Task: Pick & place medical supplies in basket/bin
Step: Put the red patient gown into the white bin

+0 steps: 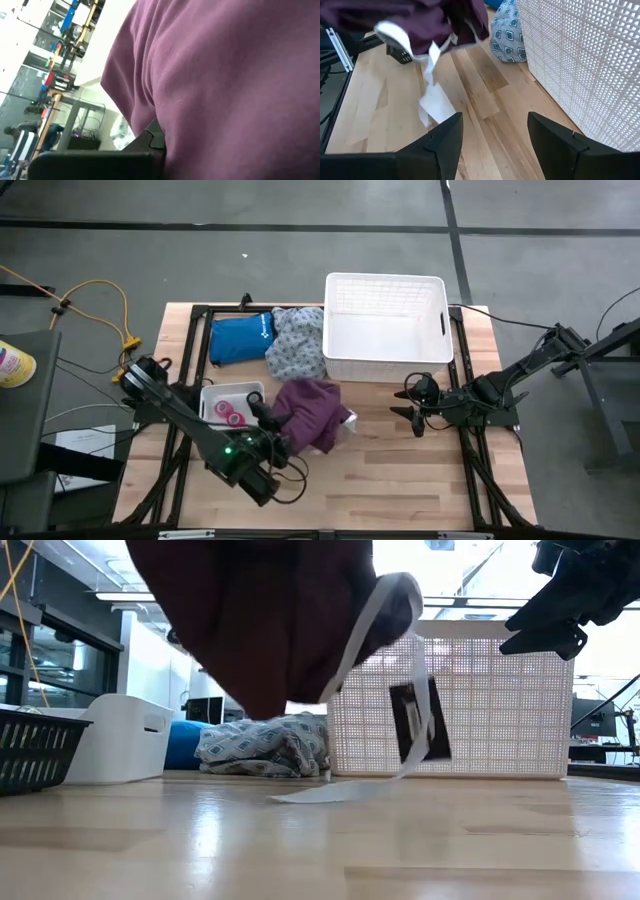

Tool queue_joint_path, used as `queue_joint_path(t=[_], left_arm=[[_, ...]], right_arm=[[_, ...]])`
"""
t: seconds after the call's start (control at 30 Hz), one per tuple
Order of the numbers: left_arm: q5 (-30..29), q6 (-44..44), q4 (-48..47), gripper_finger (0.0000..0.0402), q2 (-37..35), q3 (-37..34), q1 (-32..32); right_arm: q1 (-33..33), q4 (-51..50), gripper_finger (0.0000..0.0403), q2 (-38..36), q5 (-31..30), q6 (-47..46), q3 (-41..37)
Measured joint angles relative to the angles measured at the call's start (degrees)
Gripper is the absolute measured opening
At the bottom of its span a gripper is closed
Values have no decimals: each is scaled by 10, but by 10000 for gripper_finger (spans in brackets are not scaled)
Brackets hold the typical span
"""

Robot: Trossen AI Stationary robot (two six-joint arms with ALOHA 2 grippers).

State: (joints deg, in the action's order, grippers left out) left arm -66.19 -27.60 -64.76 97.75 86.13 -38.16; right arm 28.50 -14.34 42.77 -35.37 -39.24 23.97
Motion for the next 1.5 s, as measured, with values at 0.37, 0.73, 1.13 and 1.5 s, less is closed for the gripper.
queue_joint_path(t=[0.37,0.73,1.13,1.5], left_arm=[[-1,3,-38,34,-73,0,14],[2,1,-41,34,-135,0,-12],[-72,2,-32,34,-197,0,-12],[-154,37,11,34,-215,0,33]], right_arm=[[0,0,210,0,0,0,0],[0,0,210,0,0,0,0],[0,0,210,0,0,0,0],[0,0,210,0,0,0,0]])
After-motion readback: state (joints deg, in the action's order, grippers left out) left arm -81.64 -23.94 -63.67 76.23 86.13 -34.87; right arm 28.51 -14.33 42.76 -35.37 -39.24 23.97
